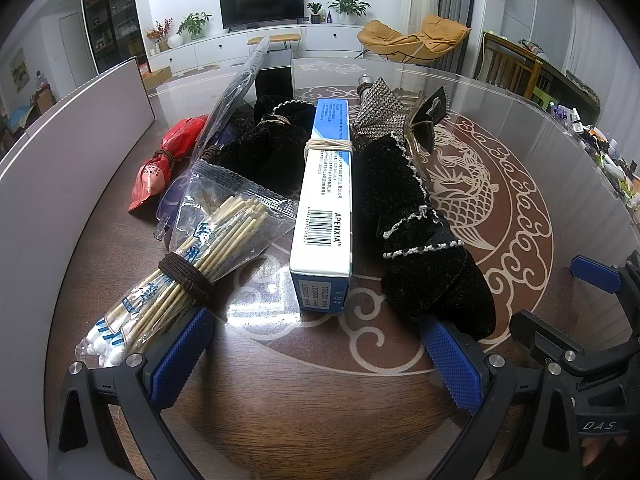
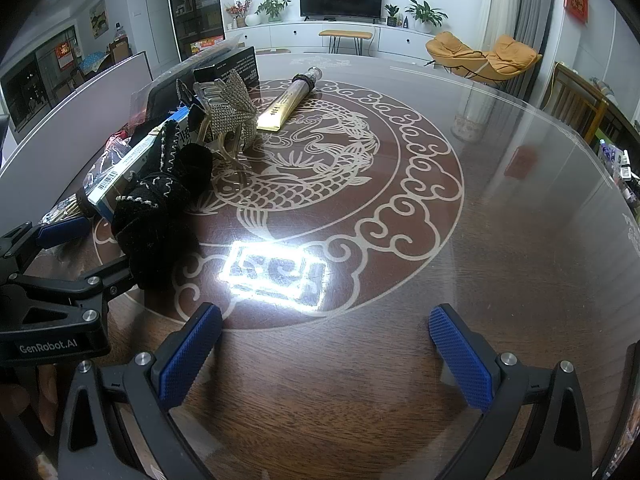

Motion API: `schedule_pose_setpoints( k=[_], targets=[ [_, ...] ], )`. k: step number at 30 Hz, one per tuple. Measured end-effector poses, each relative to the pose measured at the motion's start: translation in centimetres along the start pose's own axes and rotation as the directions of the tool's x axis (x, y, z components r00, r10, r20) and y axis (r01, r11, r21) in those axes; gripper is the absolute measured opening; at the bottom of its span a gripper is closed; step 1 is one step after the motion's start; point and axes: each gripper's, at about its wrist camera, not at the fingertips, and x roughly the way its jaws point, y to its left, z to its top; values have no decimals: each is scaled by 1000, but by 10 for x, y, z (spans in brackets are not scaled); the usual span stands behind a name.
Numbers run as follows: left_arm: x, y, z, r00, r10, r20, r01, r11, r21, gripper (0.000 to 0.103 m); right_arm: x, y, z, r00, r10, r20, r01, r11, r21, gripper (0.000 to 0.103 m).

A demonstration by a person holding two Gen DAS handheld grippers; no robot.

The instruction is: Organize objects

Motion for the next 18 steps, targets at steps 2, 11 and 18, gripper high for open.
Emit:
schedule_pose_setpoints(
  k=[2,11,18],
  targets=[
    [0,0,1,1000,0,0,0,1000,0,103,0,0,0,1000,0,0,0,1000,0,103],
    [-9,1,-7,1000,6,10,-6,1000,3,103,0,0,0,1000,0,0,0,1000,1,103],
    [-35,17,-52,1000,-13,23,11,998,61,103,0,0,0,1000,0,0,0,1000,2,103]
  ],
)
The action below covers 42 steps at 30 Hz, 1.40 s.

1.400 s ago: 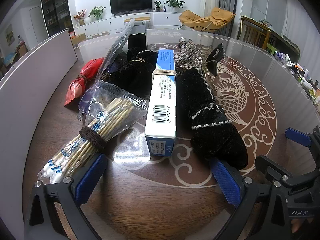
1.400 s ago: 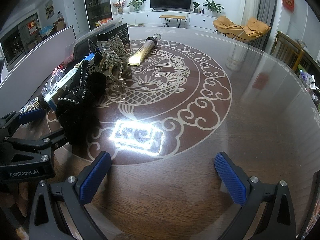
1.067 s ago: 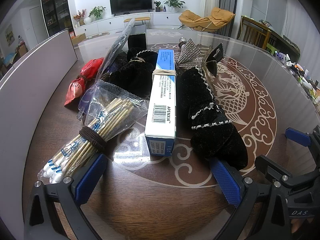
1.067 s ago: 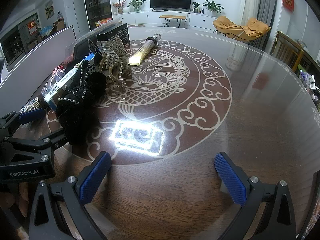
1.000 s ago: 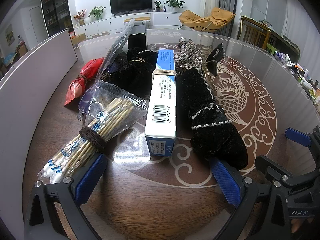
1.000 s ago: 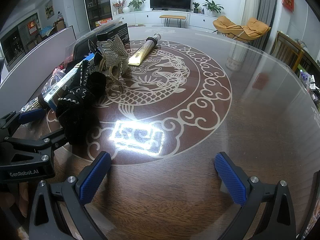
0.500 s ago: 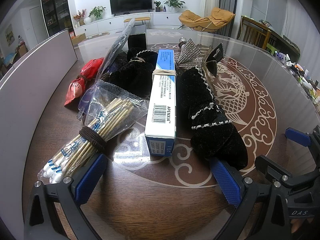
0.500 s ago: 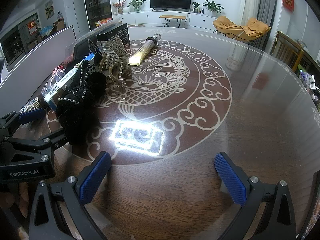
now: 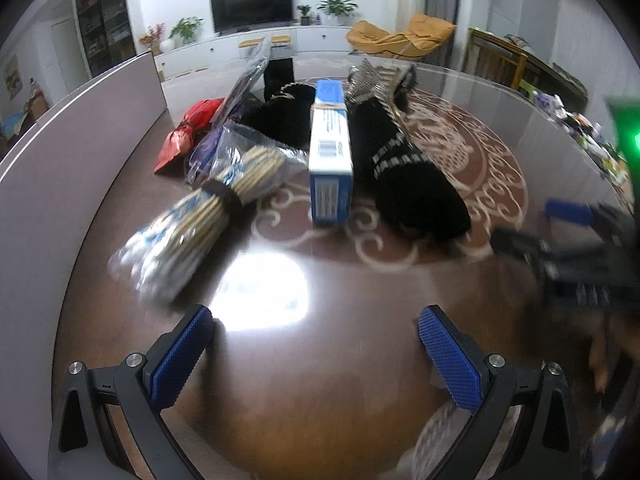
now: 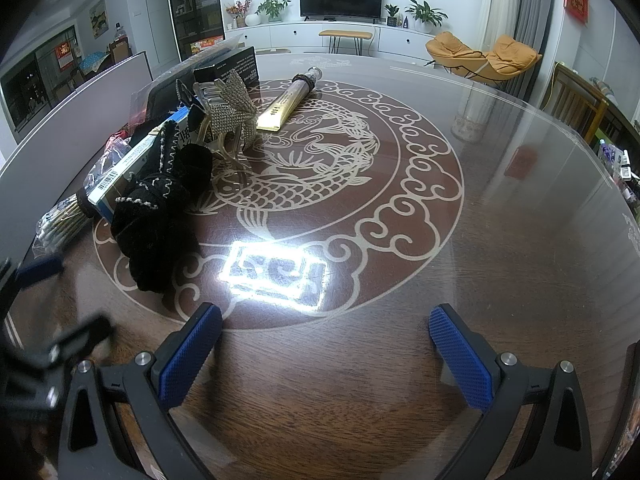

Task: Organize objects
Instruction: 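Grasp the cotton swab bundle with the left tool while the right tool grasps the black velvet pouch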

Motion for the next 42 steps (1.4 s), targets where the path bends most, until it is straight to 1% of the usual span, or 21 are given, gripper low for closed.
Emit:
schedule_pose_setpoints(
  k=[4,7,9,13,16,17,19,20,21,22,23,26,29,30,31,33,36,38,39,40,42],
  targets=[
    [-4,4,-1,1000,-18,-21,19,999,29,103,0,0,0,1000,0,0,0,1000,0,103],
    [-24,22,6,997,-32,71,33,999,-15,103,0,0,0,1000,0,0,0,1000,0,103],
    [-36,42,25,994,-37,107,41,998,-38,103,0,0,0,1000,0,0,0,1000,0,103],
    [-22,68,58,996,-55,66,57,998,-35,103,0,0,0,1000,0,0,0,1000,1,103],
    [8,73,72,995,-96,-13,96,995,-3,103,0,0,0,1000,0,0,0,1000,1,103],
    [19,73,70,993,-115,-42,115,993,12,98,0,0,0,1000,0,0,0,1000,1,103],
    [33,68,65,991,-119,-60,122,992,45,67,0,0,0,1000,0,0,0,1000,1,103],
    [32,64,63,997,-77,-29,80,994,80,61,0,0,0,1000,0,0,0,1000,1,103],
    [32,62,61,997,-65,-31,67,993,92,42,0,0,0,1000,0,0,0,1000,1,103],
    [28,62,58,998,-67,-18,68,995,72,32,0,0,0,1000,0,0,0,1000,1,103],
    [24,63,52,995,-96,-17,97,995,29,31,0,0,0,1000,0,0,0,1000,1,103],
    [4,61,22,993,-120,2,120,991,-64,31,0,0,0,1000,0,0,0,1000,2,103],
    [-16,54,-13,996,-85,17,86,991,-100,33,0,0,0,1000,0,0,0,1000,2,103],
    [-20,53,-20,996,-87,20,89,991,-103,40,0,0,0,1000,0,0,0,1000,2,103],
    [-24,52,-25,995,-94,20,96,990,-103,59,0,0,0,1000,0,0,0,1000,2,103],
    [-23,49,-28,997,-81,-5,80,993,-90,86,0,0,-1,1000,0,-1,0,1000,2,103],
    [-22,45,-20,998,-42,-40,40,999,-30,90,0,0,0,1000,0,-4,0,1000,0,103],
    [-22,43,-15,998,-50,-32,50,999,-4,83,0,-1,5,998,16,-54,-17,1000,-9,103],
    [-26,43,-16,999,-51,-16,51,999,1,66,0,0,9,995,50,-83,-50,999,3,102],
    [-29,43,-17,999,-50,1,50,999,4,47,-7,3,17,987,144,-75,-142,989,30,102],
    [-35,44,-21,999,-50,16,50,999,-10,29,-20,16,31,973,230,-26,-230,973,7,102]
  ],
)
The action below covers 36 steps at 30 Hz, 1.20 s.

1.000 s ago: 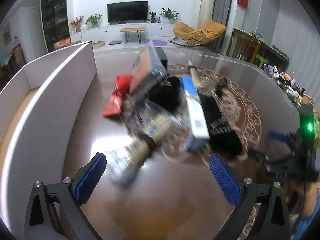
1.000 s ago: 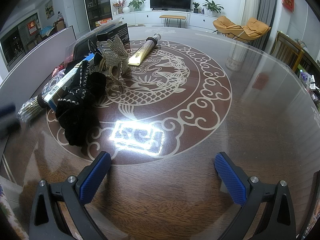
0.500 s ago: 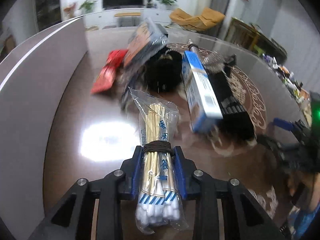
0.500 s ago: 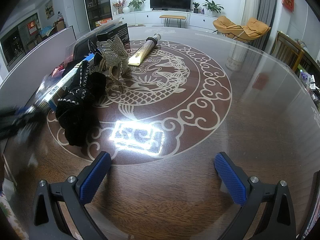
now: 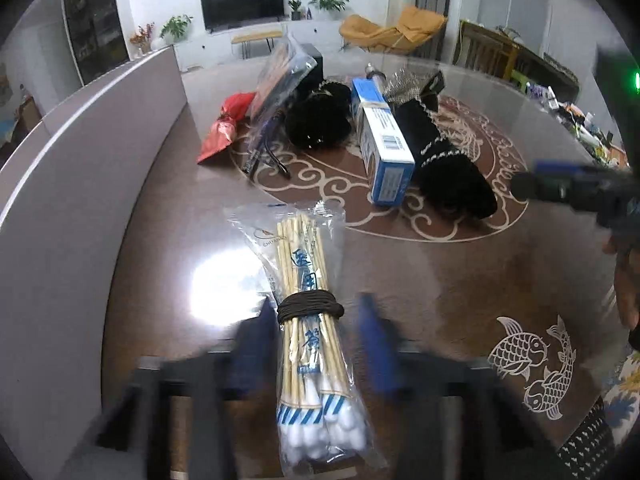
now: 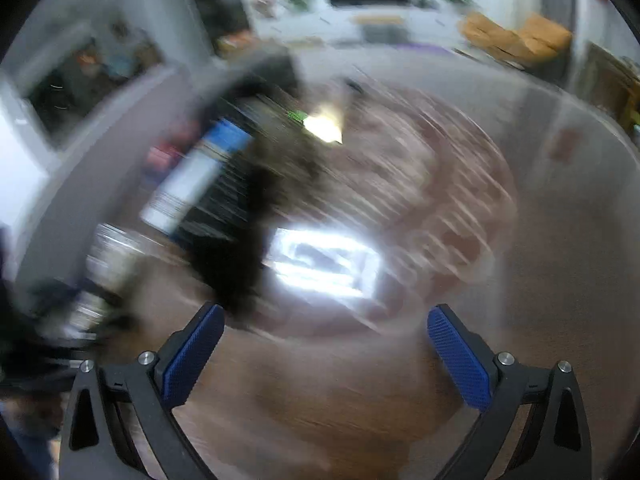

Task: Organize objects
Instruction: 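Grasp the cotton swab bundle with the left tool while the right tool grasps the black velvet pouch, then carry the swab bundle and black pouch into the cardboard box and release both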

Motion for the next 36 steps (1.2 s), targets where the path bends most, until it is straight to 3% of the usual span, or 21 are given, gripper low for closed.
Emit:
schedule_pose_setpoints(
  k=[2,3,6,8,13,16,20,22,25,27,29,30,31,32,33,34,36],
  targets=[
    [-2,6,-1,1000,-25,11,25,999,-34,29,3,29,19,997,74,8,-73,993,-95,100],
    [-3,8,-1,999,-37,13,37,998,-49,29,10,40,28,995,98,-9,-99,987,-125,93],
    [-9,16,-6,997,-76,26,78,992,-104,29,45,59,50,986,124,-109,-142,975,-173,61],
    [-22,24,-13,993,-109,52,115,983,-144,29,50,53,54,982,129,-139,-148,981,-129,40],
    [-53,31,-17,978,-172,118,193,960,-201,29,-2,39,25,981,169,-94,-175,982,-64,40],
    [-82,40,-10,956,-226,189,269,931,-245,29,-33,38,16,979,193,-61,-195,980,-27,40],
    [-141,71,4,928,-208,310,293,920,-261,29,-53,78,26,958,288,-15,-288,957,-40,40],
    [-168,101,10,924,-166,344,271,920,-284,29,-63,119,41,933,360,8,-358,930,-80,40],
    [-194,158,15,936,-64,347,188,923,-337,29,-74,183,67,888,459,37,-451,882,-136,40],
    [-199,196,16,951,53,306,70,923,-379,29,-74,239,90,858,512,44,-496,847,-193,40],
    [-191,237,13,965,140,223,-32,903,-429,30,-68,282,100,845,534,38,-511,826,-238,40],
    [-185,253,9,969,181,167,-90,891,-446,36,-61,301,106,838,545,28,-523,817,-244,41],
    [-177,267,5,971,212,108,-141,878,-457,56,-50,320,111,832,555,6,-538,808,-240,47],
    [-168,283,1,970,240,41,-192,858,-476,66,-38,340,114,833,553,-35,-544,805,-236,54],
    [-164,297,-4,968,252,-1,-218,839,-499,74,-21,354,114,839,536,-90,-541,808,-235,74],
    [-157,304,-10,966,258,-32,-237,823,-516,74,-3,367,112,853,501,-148,-522,821,-231,82],
    [-155,311,-24,965,256,-50,-240,798,-553,74,3,370,106,870,473,-144,-494,834,-244,82]
  ],
)
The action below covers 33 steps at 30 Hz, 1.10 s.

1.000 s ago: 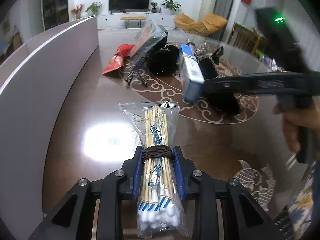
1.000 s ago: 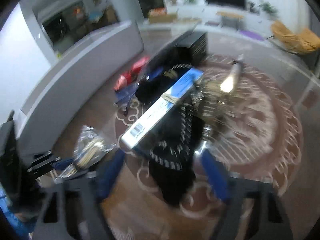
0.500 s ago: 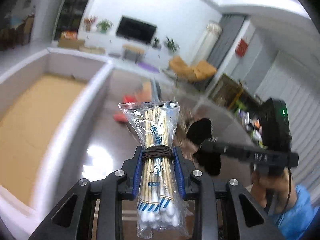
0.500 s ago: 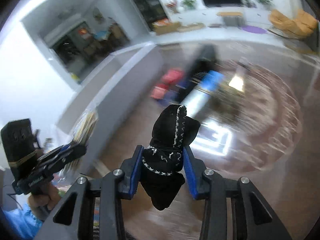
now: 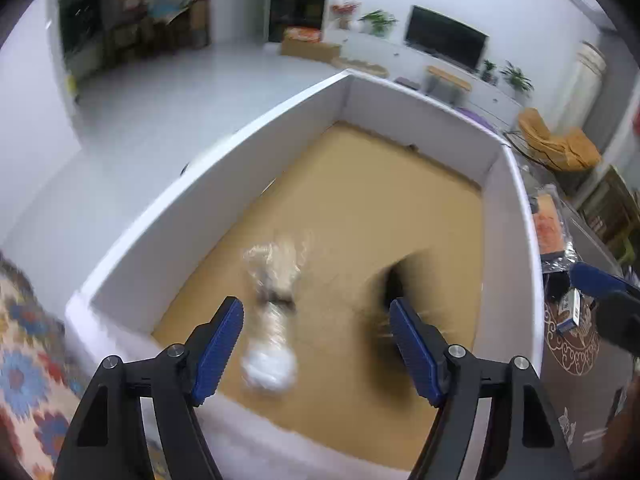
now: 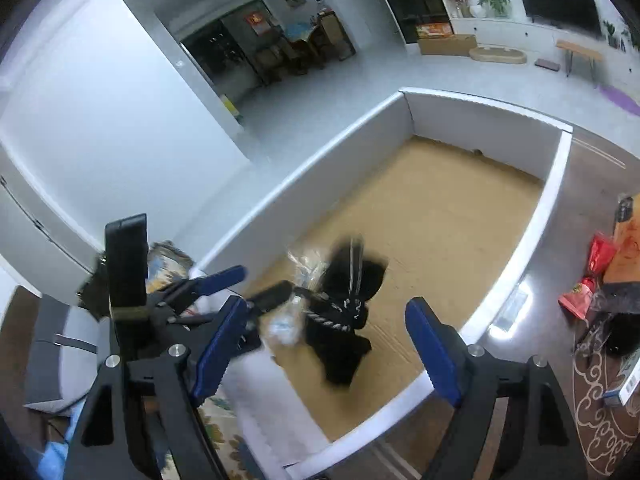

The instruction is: Organize objects

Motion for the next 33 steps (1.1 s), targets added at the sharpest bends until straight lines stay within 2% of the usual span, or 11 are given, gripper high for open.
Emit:
schedule_pose_setpoints(
  k=[2,3,6,9,12,14,17,20,23,28,33],
  targets=[
    [-10,4,-7,999,-24,29,25,999,-25,74,-14,-6,-14,997,-47,60,49,998,-28,84],
    [-15,2,-12,999,-34,41,36,999,-27,74,-24,-11,-23,993,-77,85,80,996,-34,91],
    [-40,-18,-27,989,-121,86,121,993,8,75,-61,-45,-62,959,-220,177,227,974,-16,103],
    [-58,-86,-42,965,-241,100,230,967,110,75,-91,-98,-113,894,-403,197,402,914,49,103],
    [-91,-153,-64,926,-366,98,338,914,224,85,-106,-167,-158,808,-576,120,566,817,108,103],
    [-107,-193,-78,894,-442,75,402,864,303,97,-126,-202,-186,765,-640,69,626,765,149,103],
    [-98,-247,-106,875,-484,15,442,812,380,103,-144,-240,-215,716,-698,22,682,705,193,103],
    [-42,-289,-121,888,-454,-77,444,798,407,103,-162,-268,-234,695,-719,1,701,679,218,103],
    [15,-310,-125,909,-395,-133,414,827,381,103,-168,-284,-242,696,-718,-17,701,673,237,103],
    [61,-313,-125,935,-335,-116,354,868,349,103,-166,-283,-249,692,-721,-25,705,668,239,103],
    [85,-328,-124,948,-299,-111,318,865,389,103,-164,-292,-247,709,-704,-39,688,679,256,103]
  ],
)
